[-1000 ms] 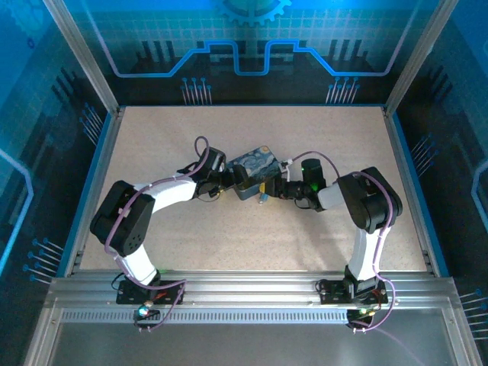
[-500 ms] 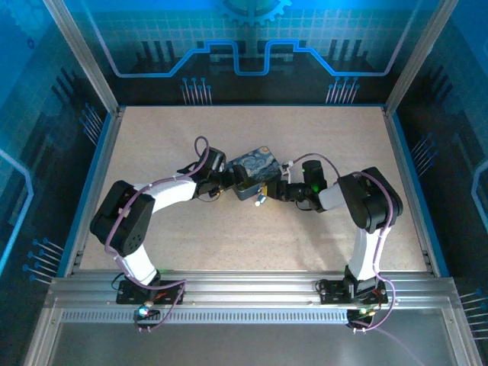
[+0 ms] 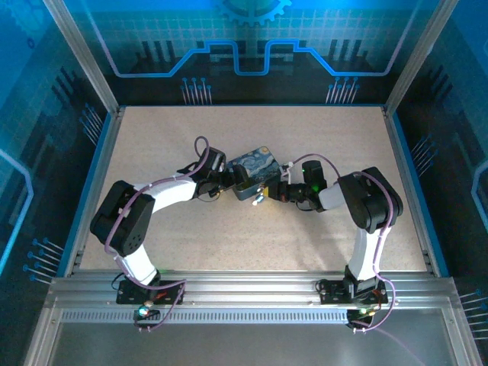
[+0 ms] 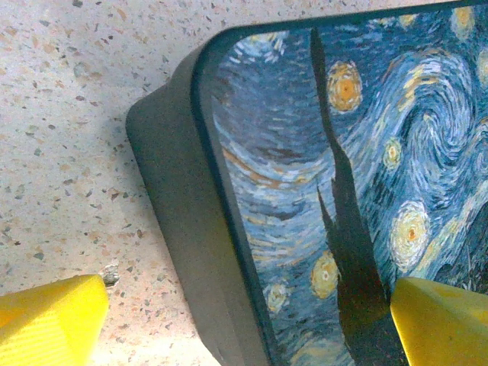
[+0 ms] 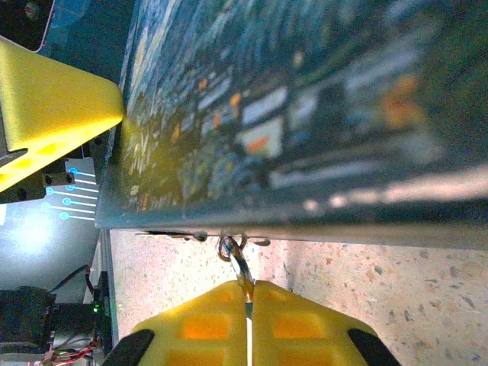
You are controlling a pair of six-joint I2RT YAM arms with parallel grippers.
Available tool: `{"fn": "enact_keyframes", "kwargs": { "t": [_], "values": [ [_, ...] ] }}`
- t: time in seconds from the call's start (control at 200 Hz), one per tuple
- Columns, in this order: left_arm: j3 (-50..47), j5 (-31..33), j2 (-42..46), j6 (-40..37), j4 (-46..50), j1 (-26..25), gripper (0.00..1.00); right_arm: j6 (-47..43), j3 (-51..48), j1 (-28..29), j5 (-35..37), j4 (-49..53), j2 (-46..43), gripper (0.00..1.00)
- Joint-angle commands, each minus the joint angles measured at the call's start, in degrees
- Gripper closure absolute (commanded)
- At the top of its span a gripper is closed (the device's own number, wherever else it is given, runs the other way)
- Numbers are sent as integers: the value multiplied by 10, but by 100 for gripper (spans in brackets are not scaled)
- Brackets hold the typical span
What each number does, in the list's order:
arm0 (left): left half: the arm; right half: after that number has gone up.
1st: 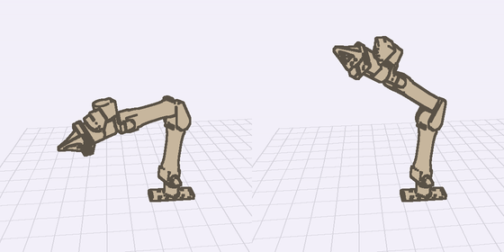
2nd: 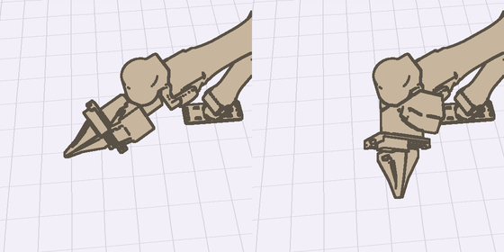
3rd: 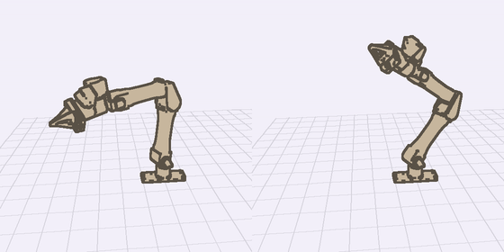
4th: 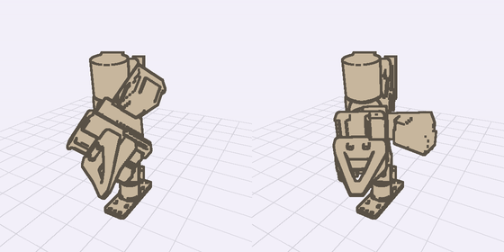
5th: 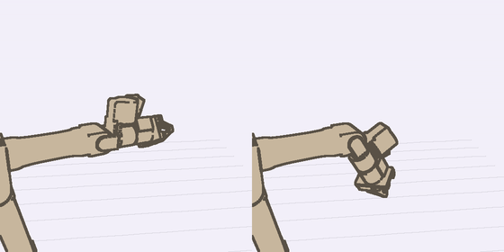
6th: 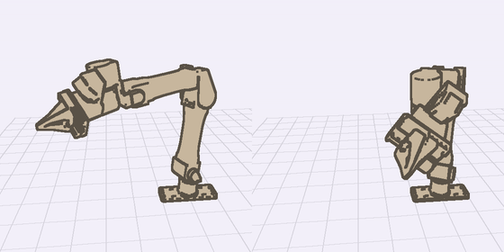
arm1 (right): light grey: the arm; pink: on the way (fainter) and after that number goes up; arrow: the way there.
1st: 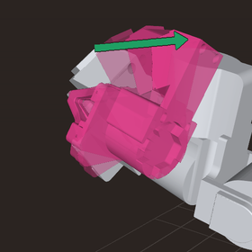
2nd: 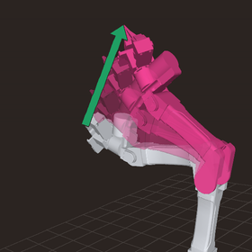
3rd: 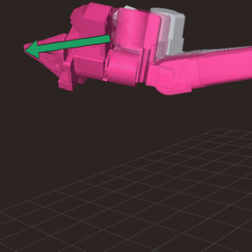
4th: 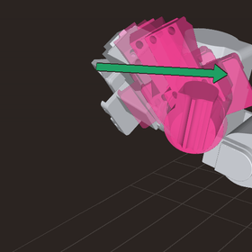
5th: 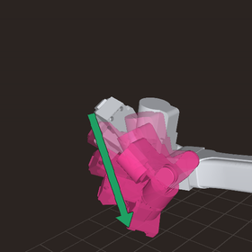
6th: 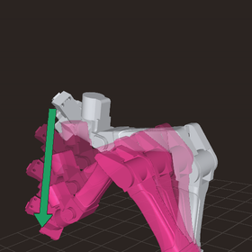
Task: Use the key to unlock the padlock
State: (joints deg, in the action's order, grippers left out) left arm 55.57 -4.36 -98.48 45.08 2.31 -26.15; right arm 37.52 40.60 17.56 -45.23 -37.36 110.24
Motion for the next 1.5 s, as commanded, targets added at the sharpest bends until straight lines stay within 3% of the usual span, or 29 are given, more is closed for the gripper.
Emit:
{"fn": "enact_keyframes", "kwargs": {
  "t": [0.0, 0.895, 1.221, 1.496],
  "values": [
    [-8, 2, 2, 2, 8, -4, 3, 1, 4, -4, 4, 13, -6, 96],
    [-22, 4, -8, 3, 3, -3, 3, 12, -9, -59, 27, 24, -61, 98],
    [-40, 24, 57, -1, -23, -3, 2, -51, -25, -73, 31, 140, -145, 98],
    [-61, 83, 162, -32, -4, -2, 1, -134, -25, -72, 33, 333, -255, 98]
  ]
}}
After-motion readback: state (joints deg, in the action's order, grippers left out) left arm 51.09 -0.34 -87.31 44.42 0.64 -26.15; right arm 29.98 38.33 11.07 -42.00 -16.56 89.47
